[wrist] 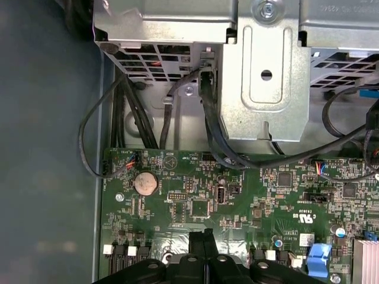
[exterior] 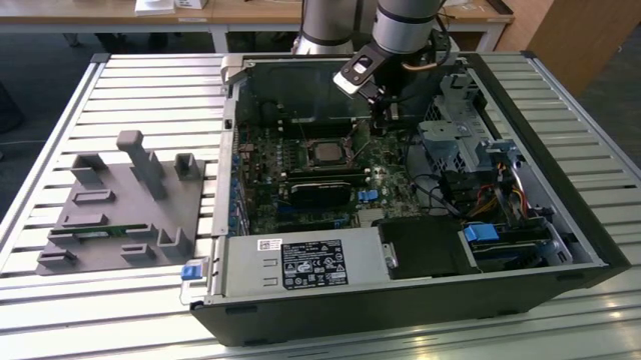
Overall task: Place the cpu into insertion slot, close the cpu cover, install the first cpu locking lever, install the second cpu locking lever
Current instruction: 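Close the cpu cover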
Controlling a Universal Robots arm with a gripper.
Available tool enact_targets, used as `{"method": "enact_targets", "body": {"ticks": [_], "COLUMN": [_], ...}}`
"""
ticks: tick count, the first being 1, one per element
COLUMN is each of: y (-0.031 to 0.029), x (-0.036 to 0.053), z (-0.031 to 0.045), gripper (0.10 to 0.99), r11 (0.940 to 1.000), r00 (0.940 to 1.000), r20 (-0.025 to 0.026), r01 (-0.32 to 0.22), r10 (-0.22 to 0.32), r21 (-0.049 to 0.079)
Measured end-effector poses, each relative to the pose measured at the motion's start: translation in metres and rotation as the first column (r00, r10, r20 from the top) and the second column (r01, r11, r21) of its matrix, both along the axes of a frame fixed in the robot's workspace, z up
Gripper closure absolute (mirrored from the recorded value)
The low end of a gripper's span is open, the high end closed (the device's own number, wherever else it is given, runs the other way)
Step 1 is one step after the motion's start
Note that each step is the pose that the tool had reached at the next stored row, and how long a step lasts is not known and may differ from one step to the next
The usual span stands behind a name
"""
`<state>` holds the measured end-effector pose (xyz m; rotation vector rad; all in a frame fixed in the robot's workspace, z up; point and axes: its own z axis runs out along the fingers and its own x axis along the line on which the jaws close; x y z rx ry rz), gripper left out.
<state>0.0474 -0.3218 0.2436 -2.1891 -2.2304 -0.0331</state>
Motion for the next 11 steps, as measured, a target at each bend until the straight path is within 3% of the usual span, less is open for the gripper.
{"method": "enact_targets", "body": {"ticks": [11], "y": [0.0], "x": [-0.0082], "z": [-0.0001], "gripper": [0.98], "r11": [1.0], "r00": [1.0], "r20": [0.0], "r01": [0.0], "r10": [0.0], "r21": [0.0]}}
